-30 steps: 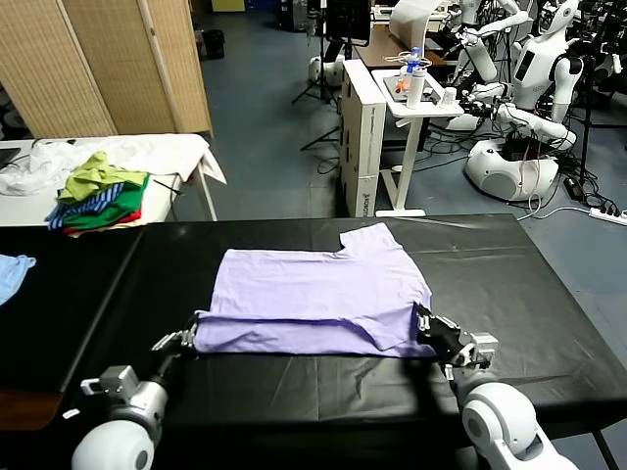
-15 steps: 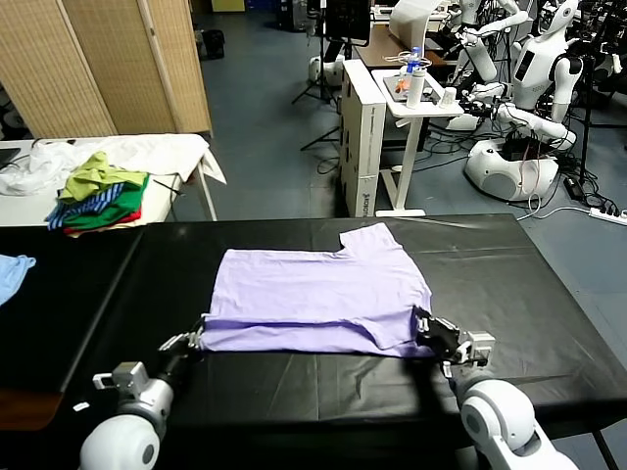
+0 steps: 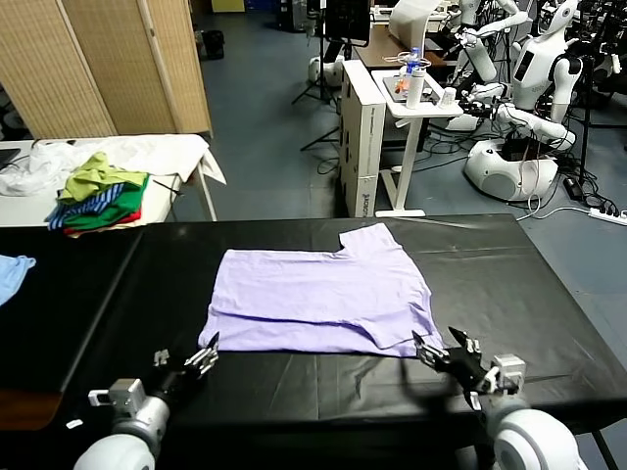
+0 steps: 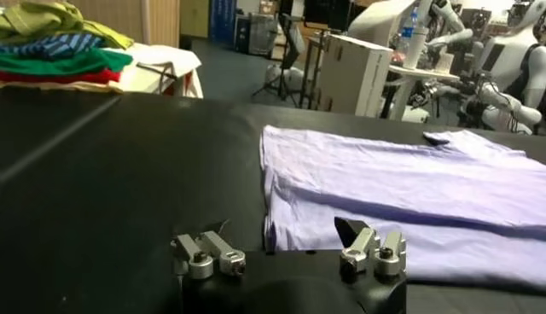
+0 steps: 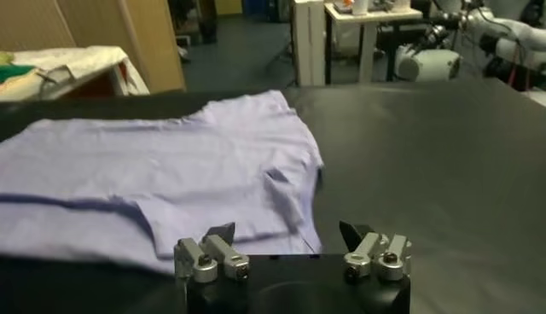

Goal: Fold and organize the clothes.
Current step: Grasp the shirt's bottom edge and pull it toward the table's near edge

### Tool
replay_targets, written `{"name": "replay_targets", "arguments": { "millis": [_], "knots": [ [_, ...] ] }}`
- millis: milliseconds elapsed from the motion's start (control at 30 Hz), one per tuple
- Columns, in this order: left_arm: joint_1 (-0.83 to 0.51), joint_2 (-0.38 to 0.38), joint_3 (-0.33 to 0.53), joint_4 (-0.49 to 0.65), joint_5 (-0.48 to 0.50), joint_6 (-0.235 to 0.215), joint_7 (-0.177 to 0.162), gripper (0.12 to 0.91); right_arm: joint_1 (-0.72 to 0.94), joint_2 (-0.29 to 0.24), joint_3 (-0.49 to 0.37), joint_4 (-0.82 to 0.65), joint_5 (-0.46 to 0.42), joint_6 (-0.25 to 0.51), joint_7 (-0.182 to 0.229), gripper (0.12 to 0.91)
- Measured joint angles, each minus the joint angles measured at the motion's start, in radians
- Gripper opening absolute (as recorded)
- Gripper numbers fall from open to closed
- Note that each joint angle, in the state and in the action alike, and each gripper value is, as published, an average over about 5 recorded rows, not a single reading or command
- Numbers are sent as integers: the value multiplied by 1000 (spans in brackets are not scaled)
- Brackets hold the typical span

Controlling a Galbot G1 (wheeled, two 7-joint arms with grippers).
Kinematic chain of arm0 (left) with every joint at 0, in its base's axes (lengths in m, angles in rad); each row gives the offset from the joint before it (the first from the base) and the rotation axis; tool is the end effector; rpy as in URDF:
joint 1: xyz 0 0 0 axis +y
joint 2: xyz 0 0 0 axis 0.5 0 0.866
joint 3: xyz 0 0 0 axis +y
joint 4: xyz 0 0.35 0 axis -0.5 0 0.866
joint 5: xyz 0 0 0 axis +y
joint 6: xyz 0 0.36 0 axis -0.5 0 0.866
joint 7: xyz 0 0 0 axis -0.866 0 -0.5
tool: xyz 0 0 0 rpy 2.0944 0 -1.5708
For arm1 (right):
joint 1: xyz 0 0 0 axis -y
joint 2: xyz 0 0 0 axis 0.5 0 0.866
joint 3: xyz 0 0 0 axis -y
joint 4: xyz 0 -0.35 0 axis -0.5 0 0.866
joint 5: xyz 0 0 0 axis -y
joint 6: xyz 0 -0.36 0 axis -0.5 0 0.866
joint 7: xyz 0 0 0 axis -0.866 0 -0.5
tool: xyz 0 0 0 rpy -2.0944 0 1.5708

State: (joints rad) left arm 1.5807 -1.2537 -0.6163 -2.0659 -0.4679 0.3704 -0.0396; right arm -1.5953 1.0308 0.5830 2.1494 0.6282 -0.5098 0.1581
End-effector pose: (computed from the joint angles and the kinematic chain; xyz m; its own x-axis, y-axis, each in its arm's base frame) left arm 0.1898 0.0837 -0.2989 -0.9149 0.0791 0.3960 0.0287 0.9909 -0.1317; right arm 0.1932 -0.0941 -0.2610 -0.8517 -0.1179 0.5106 -0.1016 0.9930 0.0599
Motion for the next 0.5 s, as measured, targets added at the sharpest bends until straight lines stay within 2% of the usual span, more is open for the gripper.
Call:
{"name": "replay_targets", "arguments": {
  "millis": [133, 200, 267, 400, 500],
  "knots": [
    [0, 0, 1, 4, -1, -1, 4, 887, -3, 6, -12, -8, -16, 2, -5, 680],
    [1, 0, 1, 5, -1, -1, 6, 848, -3, 9, -16, -11, -21, 3, -8, 606],
    [2, 0, 3, 6, -1, -1, 8, 786, -1, 9, -19, -14, -24, 5, -10, 510],
    [4, -3, 8, 9, 3, -1, 11, 646, 0, 5, -19, -16, -27, 7, -12, 265],
    [5, -5, 12, 9, 11, -1, 14, 476, -3, 0, -18, -12, -27, 6, -11, 168]
  ]
}}
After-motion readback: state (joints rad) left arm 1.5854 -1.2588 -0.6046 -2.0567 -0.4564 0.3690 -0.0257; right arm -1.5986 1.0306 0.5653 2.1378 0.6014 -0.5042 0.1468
